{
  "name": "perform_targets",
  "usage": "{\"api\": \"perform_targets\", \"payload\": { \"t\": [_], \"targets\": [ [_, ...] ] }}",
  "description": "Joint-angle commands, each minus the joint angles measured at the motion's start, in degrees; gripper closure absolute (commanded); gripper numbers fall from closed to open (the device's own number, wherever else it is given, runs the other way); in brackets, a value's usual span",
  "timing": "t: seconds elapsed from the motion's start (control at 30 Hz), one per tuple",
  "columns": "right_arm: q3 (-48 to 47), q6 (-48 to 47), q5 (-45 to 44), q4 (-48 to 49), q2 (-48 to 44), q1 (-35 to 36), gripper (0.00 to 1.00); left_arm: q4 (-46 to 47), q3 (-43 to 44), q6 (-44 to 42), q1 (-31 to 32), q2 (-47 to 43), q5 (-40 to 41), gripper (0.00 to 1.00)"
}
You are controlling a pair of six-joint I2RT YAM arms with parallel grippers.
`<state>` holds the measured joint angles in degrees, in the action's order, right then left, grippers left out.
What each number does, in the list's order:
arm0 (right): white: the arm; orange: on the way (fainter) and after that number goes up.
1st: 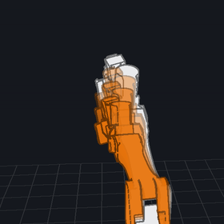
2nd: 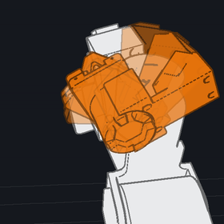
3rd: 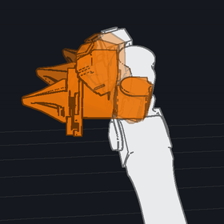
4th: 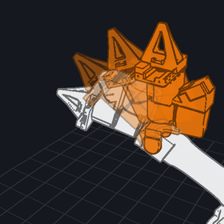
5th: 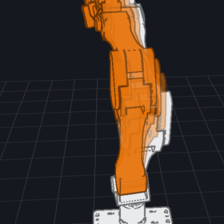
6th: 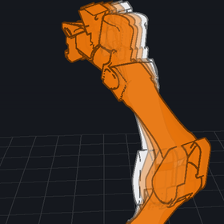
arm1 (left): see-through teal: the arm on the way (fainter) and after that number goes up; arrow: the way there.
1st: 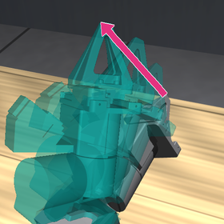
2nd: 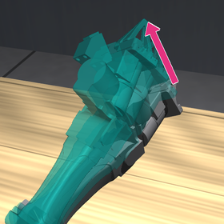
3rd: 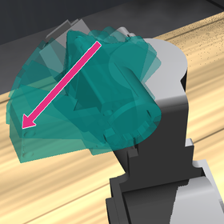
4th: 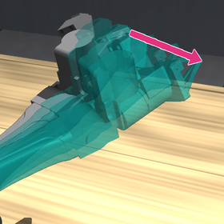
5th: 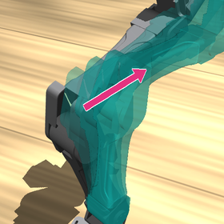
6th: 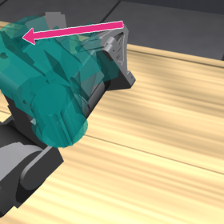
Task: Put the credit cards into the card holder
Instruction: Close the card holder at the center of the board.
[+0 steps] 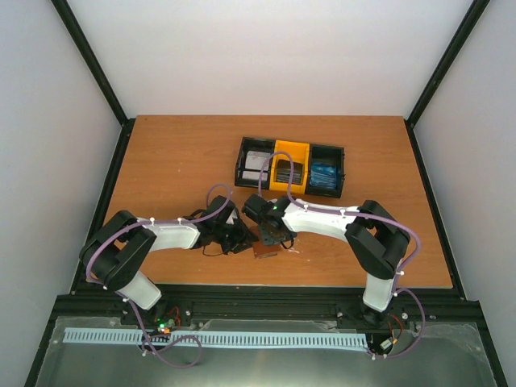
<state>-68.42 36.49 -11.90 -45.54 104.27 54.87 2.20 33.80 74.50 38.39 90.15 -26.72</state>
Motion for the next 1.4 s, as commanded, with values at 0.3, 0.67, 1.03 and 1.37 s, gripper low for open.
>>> {"api": "perform_targets", "payload": {
  "t": [0.3,0.67,1.03,1.37],
  "targets": [
    [-0.57,1.59,-0.09,0.45,-2.12,0.85,0.97,-5.55,-3.39,1.18,0.81,3.29,4.78,0.70],
    [6.17,0.18,11.84,12.09,-5.65,0.85,0.97,-3.42,-4.14,1.20,0.81,4.13,5.84,0.65],
    [7.41,2.33,12.32,12.52,-8.00,-1.41,0.97,-2.34,-6.60,-0.74,0.81,5.04,6.31,0.66],
    [10.62,6.43,11.91,15.91,-9.02,-2.34,0.97,-0.56,-7.38,-2.58,0.81,5.28,5.64,0.67]
  ]
}}
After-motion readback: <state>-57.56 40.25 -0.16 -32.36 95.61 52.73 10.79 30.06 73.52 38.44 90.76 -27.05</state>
